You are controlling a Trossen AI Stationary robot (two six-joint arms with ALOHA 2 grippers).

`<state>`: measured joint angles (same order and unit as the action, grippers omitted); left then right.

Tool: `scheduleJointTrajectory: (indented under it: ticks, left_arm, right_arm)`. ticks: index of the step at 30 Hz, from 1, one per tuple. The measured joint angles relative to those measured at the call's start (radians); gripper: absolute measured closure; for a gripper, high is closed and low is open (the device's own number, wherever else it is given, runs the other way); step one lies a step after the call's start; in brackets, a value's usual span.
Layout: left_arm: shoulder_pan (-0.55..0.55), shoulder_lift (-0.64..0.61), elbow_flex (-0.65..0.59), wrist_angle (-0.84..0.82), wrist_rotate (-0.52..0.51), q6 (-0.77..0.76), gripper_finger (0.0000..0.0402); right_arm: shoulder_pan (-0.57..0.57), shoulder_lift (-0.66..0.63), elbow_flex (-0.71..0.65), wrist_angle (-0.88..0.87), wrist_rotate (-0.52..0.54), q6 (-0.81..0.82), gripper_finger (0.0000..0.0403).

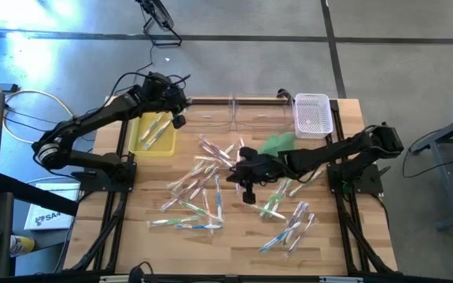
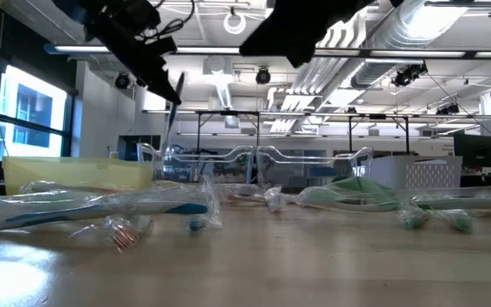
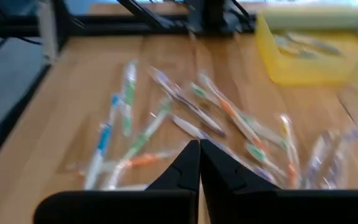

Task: Pick & Place Toothbrushes
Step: Put the blue toothbrush into the yellow bin, then put the blue toothbrush from the left transparent bin into the yellow bin

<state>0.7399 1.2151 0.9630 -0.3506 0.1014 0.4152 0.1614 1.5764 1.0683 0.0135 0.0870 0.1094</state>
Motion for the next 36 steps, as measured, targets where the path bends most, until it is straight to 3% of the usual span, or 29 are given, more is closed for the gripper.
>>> scheduleJointTrajectory:
  ticks: [5, 15, 18, 28, 36]
  left_arm:
    - [0.000, 0.137, 0.034, -0.001, 0.021, 0.000, 0.0382]
    - [-0.001, 0.361, 0.239, -0.124, 0.005, 0.026, 0.0382]
    - [-0.001, 0.381, 0.251, -0.121, 0.000, 0.026, 0.0370]
    - [0.000, 0.386, 0.253, -0.116, -0.031, 0.026, 0.0265]
    - [0.000, 0.386, 0.253, -0.091, -0.031, 0.026, 0.0249]
  right_arm:
    - [0.029, 0.000, 0.000, 0.030, -0.015, -0.009, 0.0400]
    - [0.037, 0.000, 0.000, -0.003, -0.011, 0.002, 0.0400]
    - [0.035, 0.000, 0.000, -0.010, -0.011, 0.003, 0.0400]
    - [0.033, 0.000, 0.000, -0.011, -0.011, 0.000, 0.0400]
    - [0.033, 0.000, 0.000, -0.011, -0.011, -0.001, 0.0400]
